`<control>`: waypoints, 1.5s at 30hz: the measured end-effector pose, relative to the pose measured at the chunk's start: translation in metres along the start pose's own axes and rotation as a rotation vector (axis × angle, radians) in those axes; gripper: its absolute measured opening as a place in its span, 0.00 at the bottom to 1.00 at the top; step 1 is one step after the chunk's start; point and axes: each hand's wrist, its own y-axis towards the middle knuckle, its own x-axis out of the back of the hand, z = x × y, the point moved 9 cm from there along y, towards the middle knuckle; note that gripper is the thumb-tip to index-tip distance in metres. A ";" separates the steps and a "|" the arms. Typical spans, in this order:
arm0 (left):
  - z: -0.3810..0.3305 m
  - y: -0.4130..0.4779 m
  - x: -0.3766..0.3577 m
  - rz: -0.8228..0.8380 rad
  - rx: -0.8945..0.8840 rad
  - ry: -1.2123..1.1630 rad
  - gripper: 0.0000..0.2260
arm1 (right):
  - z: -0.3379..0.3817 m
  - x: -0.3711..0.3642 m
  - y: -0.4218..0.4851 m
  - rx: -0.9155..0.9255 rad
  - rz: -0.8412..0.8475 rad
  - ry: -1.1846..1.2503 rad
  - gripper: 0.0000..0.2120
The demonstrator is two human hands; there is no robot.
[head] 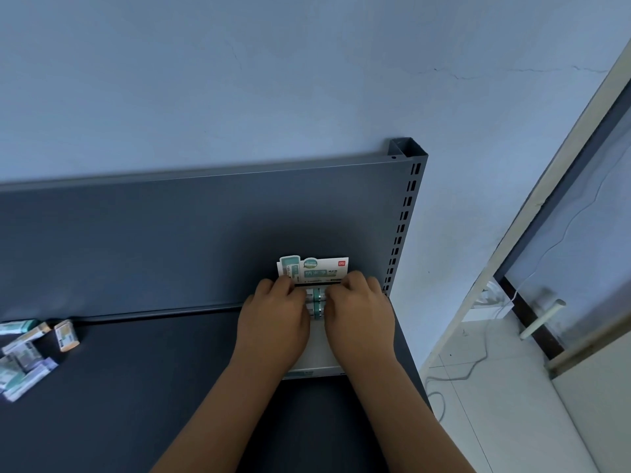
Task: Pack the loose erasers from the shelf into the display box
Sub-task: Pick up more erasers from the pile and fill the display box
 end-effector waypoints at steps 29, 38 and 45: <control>0.121 -0.095 0.054 0.174 0.190 -0.042 0.32 | 0.138 0.014 -0.055 0.009 0.135 0.311 0.23; 0.173 -0.125 0.070 0.217 0.200 -0.007 0.32 | 0.191 0.000 -0.088 0.022 0.140 0.331 0.21; 0.191 -0.136 0.085 0.218 0.275 0.010 0.34 | 0.204 -0.005 -0.095 0.051 0.242 0.420 0.24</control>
